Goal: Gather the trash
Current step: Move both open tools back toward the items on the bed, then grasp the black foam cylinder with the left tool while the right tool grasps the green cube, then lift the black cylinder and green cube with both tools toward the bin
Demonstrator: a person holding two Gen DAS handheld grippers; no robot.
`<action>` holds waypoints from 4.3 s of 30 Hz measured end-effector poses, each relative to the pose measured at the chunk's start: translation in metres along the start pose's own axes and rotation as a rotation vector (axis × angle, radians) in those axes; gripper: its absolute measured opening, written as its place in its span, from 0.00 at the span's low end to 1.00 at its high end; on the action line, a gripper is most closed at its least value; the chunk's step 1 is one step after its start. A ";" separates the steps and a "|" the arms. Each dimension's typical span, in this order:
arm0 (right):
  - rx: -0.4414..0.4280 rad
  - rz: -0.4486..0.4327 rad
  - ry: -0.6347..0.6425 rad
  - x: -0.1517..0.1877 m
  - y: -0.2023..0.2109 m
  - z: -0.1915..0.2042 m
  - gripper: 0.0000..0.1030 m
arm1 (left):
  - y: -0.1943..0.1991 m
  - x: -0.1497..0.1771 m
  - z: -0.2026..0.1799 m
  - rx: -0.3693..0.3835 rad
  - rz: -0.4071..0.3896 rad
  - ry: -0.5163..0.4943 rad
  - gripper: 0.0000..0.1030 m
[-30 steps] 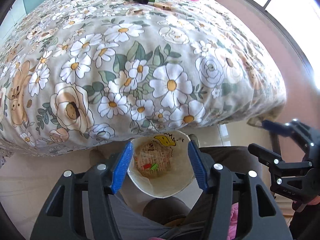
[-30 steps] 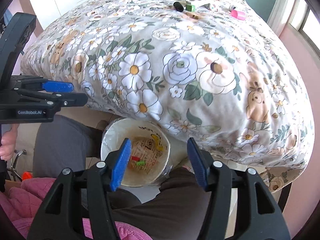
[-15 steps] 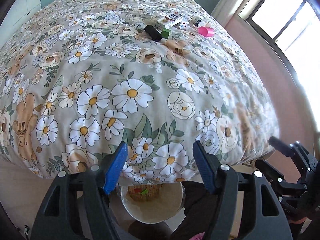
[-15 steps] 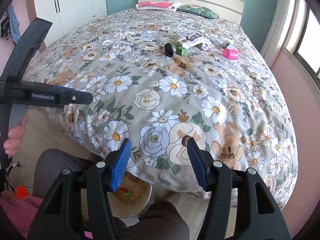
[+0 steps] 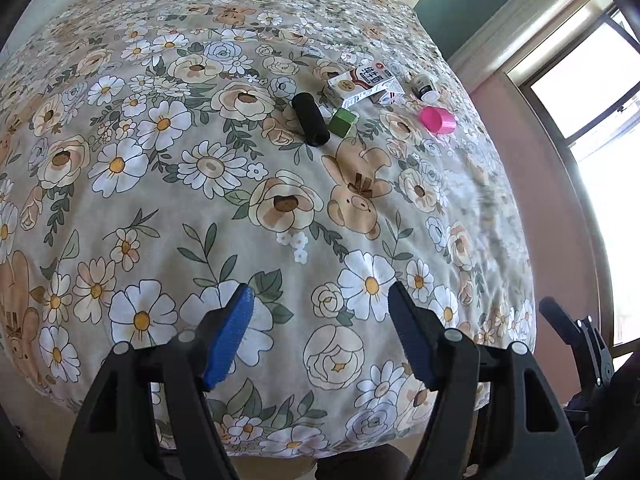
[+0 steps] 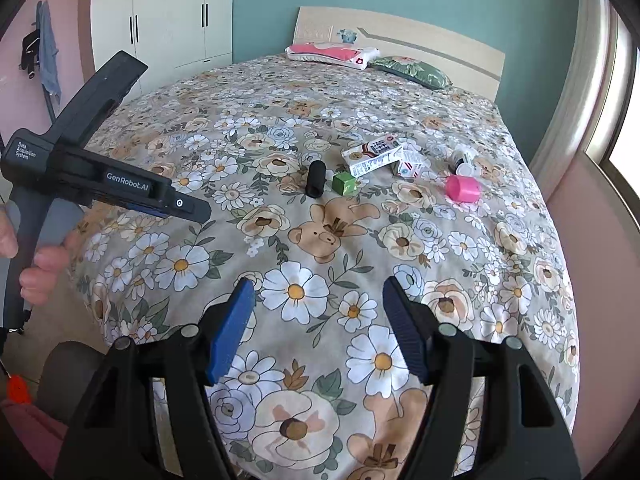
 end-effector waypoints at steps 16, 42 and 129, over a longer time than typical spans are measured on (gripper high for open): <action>-0.104 0.014 0.147 -0.059 -0.174 -0.022 0.65 | -0.113 -0.129 0.024 -0.080 -0.011 0.129 0.70; -0.284 0.133 0.112 -0.114 -0.358 0.004 0.65 | -0.201 -0.198 0.060 -0.171 -0.007 0.130 0.51; 0.094 -0.089 0.100 0.000 0.249 0.068 0.30 | 0.265 0.150 -0.071 -0.232 -0.283 -0.518 0.32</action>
Point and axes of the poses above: each gripper's, at about its wrist camera, not at the fingertips, and y roughly against the way its jaws point, z to its left, x to its underside, the point moved 2 cm from there along -y, roughly the way its jaws point, and after that the axes turned 14 degrees about x, right-handed, at the moved point
